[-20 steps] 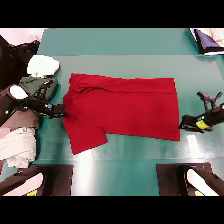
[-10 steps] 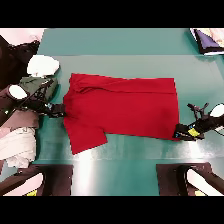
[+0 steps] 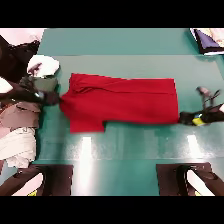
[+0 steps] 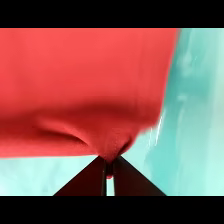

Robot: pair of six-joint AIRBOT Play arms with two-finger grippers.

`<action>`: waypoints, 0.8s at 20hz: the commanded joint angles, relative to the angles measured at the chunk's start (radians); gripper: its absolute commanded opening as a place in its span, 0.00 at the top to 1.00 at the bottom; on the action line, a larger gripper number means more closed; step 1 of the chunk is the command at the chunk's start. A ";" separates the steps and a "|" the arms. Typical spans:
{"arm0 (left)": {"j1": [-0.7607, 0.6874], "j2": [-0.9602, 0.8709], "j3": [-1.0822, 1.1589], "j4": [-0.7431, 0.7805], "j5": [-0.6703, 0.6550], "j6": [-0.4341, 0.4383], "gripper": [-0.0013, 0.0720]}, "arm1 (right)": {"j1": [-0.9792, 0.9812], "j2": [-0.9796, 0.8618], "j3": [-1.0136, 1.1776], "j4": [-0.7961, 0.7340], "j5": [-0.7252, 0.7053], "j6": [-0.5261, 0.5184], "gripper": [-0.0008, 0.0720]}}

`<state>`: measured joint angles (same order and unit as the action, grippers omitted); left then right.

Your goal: Fold the shirts.

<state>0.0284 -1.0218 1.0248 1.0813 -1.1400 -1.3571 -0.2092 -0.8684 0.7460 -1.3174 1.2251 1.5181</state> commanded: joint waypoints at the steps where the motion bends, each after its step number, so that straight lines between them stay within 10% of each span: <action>1: 0.000 0.111 0.245 -0.013 0.016 -0.001 0.94 | 0.003 0.141 0.203 0.087 -0.159 -0.001 0.97; 10: 0.000 0.156 1.062 -0.032 0.021 0.000 0.94 | 0.003 0.323 0.733 0.140 -0.376 -0.014 0.97; 16: 0.000 0.189 1.179 -0.250 0.021 0.001 0.94 | -0.053 0.277 1.015 0.063 -0.126 -0.008 0.97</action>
<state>0.0288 -0.8459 2.1494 0.9375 -1.1206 -1.3563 -0.2325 -0.5560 1.6218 -1.2182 0.9497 1.5066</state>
